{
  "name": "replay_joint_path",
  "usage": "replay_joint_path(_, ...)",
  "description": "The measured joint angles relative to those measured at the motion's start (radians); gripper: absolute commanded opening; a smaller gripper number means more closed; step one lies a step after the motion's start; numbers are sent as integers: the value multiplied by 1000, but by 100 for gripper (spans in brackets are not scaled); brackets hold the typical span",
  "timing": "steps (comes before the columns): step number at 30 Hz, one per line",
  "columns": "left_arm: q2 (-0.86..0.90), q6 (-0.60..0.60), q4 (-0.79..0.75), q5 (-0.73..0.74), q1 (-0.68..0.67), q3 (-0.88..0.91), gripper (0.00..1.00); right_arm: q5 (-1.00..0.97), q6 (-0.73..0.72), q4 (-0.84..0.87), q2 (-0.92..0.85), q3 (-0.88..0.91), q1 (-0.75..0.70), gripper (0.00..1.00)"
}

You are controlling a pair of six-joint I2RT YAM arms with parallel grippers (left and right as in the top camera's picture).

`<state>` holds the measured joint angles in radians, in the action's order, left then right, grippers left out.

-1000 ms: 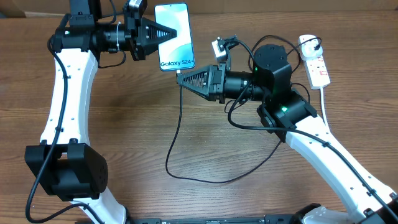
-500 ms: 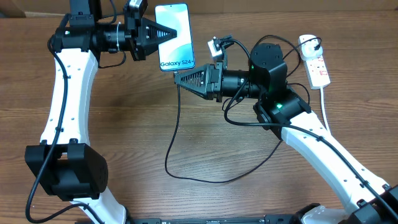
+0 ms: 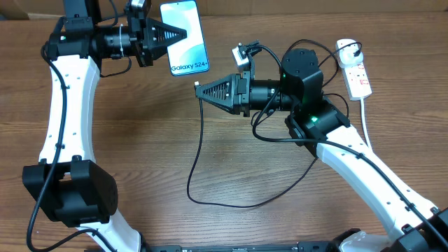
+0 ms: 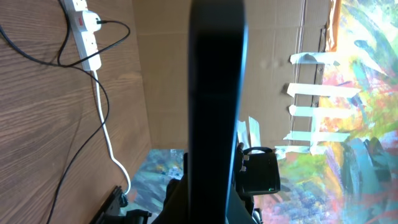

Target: Plug charger to phone and switch on socket

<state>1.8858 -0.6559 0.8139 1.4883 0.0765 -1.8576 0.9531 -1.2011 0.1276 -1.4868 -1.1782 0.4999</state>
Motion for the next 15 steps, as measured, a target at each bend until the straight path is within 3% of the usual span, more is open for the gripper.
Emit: replay_joint_path(15,0,0,0,11,-18,0,4,-22,-1,30,0,0,0,4)
